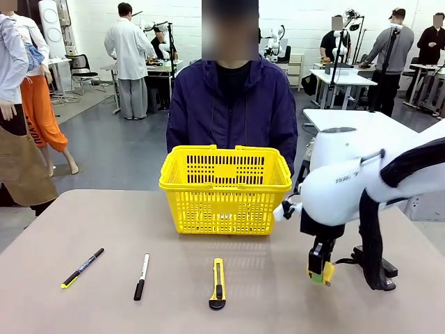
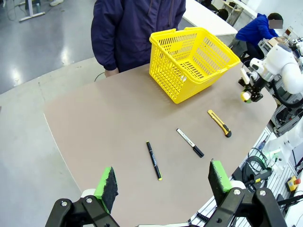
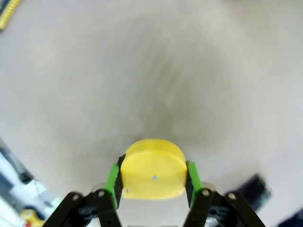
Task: Place the items the person wants into the basket.
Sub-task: Pick up the item the person points to and place it in the Market Basket.
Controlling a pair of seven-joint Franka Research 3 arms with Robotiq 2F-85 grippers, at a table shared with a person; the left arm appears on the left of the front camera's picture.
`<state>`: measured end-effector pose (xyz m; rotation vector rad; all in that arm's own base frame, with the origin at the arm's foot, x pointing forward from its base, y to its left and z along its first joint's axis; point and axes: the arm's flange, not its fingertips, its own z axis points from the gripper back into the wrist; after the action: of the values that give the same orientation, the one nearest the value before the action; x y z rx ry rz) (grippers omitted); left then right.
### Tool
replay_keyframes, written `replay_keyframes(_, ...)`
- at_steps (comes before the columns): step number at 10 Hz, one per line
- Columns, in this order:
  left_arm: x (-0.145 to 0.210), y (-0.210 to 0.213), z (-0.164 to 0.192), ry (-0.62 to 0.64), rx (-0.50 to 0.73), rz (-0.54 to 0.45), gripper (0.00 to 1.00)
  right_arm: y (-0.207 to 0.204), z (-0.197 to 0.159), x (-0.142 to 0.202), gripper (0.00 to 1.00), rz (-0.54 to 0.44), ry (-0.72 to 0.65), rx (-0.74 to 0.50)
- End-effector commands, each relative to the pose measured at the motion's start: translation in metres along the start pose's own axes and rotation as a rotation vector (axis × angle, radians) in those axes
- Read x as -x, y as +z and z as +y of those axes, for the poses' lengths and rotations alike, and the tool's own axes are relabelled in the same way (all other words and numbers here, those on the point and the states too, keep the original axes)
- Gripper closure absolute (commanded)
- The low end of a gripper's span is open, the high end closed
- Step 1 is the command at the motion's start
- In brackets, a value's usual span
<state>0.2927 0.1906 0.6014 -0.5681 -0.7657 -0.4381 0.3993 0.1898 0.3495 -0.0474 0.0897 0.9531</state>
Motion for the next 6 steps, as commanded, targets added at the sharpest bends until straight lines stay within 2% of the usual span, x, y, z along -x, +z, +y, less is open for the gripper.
replay_keyframes(1, 0.0, 0.002, 0.001, -0.018, 0.016, -0.015, 0.0, 0.076, 0.028, 0.012, 0.91, 0.081, -0.229, -0.03)
replay_keyframes(3, 0.0, 0.002, 0.001, -0.018, 0.016, -0.015, 0.0, 0.148, 0.052, 0.012, 0.91, 0.074, -0.405, -0.047)
replay_keyframes(4, 0.0, 0.002, 0.001, -0.018, 0.016, -0.015, 0.0, 0.182, 0.062, 0.012, 0.91, 0.001, -0.425, -0.017)
replay_keyframes(6, 0.0, 0.002, 0.001, -0.018, 0.016, -0.015, 0.0, 0.25, 0.078, -0.005, 0.91, -0.219, -0.417, 0.041)
